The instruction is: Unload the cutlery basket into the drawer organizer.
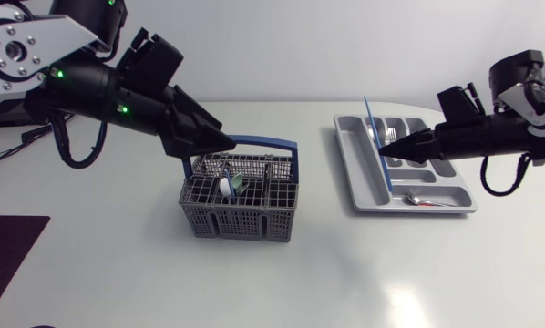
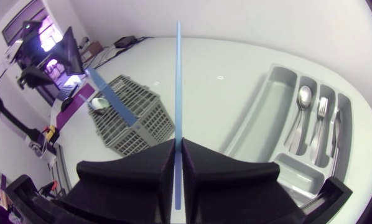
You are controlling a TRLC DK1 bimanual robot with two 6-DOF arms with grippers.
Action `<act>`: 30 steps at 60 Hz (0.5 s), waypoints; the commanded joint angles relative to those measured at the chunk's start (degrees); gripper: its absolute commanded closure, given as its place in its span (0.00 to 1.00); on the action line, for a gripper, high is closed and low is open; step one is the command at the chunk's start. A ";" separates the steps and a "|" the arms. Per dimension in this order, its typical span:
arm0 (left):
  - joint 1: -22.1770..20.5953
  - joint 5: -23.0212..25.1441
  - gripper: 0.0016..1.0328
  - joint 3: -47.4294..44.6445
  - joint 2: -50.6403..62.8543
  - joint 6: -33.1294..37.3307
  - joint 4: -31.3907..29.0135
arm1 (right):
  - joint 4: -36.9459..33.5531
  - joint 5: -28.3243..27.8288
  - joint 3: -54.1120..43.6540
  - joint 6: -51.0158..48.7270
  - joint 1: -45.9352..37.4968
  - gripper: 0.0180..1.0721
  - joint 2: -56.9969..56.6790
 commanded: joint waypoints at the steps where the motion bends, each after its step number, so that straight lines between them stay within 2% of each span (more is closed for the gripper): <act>1: -1.22 -2.52 0.25 -2.23 -1.26 2.71 -0.68 | 2.04 3.62 3.12 7.67 0.64 0.94 5.38; 10: -3.33 -7.97 0.25 -4.86 -1.35 2.71 -0.95 | 4.24 10.38 8.66 15.32 2.66 0.94 14.61; 30: -5.26 -13.42 0.25 -5.13 1.38 -3.71 -1.39 | 3.71 22.42 20.17 22.79 7.05 0.94 31.13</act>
